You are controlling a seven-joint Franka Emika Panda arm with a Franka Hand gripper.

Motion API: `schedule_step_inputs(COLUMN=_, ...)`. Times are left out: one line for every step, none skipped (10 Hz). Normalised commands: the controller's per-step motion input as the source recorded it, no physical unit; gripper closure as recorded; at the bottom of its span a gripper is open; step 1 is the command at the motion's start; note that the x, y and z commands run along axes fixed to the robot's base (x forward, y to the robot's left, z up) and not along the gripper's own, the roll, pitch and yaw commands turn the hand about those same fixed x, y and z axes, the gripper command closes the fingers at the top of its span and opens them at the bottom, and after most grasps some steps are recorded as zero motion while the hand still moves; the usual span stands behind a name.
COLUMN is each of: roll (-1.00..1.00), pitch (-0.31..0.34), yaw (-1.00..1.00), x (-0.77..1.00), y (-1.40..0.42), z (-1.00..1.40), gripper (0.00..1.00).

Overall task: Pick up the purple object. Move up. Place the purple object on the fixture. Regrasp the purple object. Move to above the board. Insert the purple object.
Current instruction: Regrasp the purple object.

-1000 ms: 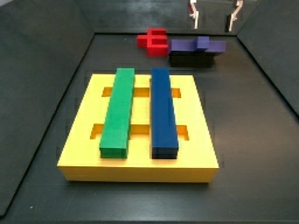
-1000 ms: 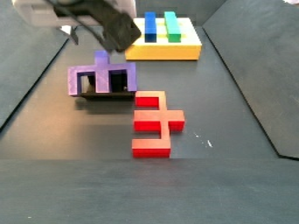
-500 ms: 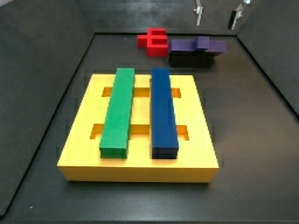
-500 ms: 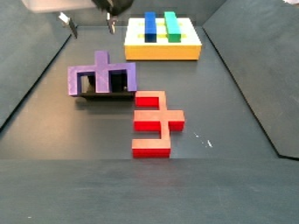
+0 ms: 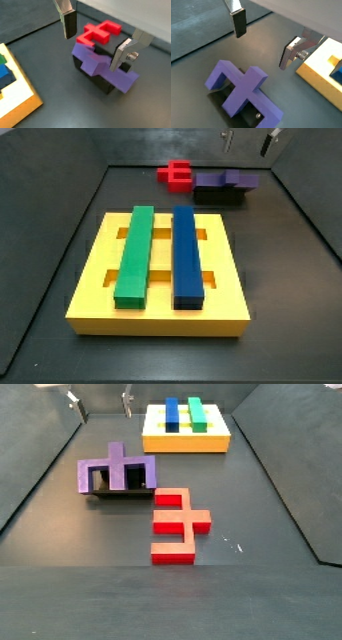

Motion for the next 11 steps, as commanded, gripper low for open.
schedule_step_inputs(roll=0.85, pitch=0.14, yaw=0.0, x=0.0, y=0.0, z=0.13, gripper=0.0)
schedule_step_inputs(roll=0.91, pitch=0.197, yaw=0.0, x=0.0, y=0.0, z=0.04, gripper=0.0)
schedule_step_inputs(roll=0.93, pitch=0.183, yaw=0.0, x=0.0, y=0.0, z=0.01, gripper=0.0)
schedule_step_inputs(roll=0.91, pitch=0.151, yaw=0.0, x=0.0, y=-0.03, z=0.0, gripper=0.0)
schedule_step_inputs(roll=0.86, pitch=0.106, yaw=0.0, x=0.0, y=-0.06, z=0.0, gripper=0.0)
schedule_step_inputs(roll=0.82, pitch=0.043, yaw=0.0, x=-0.02, y=-0.08, z=0.0, gripper=0.0)
schedule_step_inputs(roll=0.83, pitch=0.037, yaw=0.0, x=-0.02, y=-0.07, z=0.0, gripper=0.0)
schedule_step_inputs(roll=0.88, pitch=0.054, yaw=0.0, x=0.0, y=-0.09, z=0.0, gripper=0.0)
schedule_step_inputs(roll=0.89, pitch=0.069, yaw=0.0, x=0.0, y=-0.1, z=0.0, gripper=0.0)
schedule_step_inputs(roll=0.89, pitch=0.086, yaw=0.0, x=0.0, y=-0.09, z=0.0, gripper=0.0)
schedule_step_inputs(roll=0.85, pitch=0.069, yaw=0.0, x=0.0, y=-0.11, z=0.0, gripper=0.0)
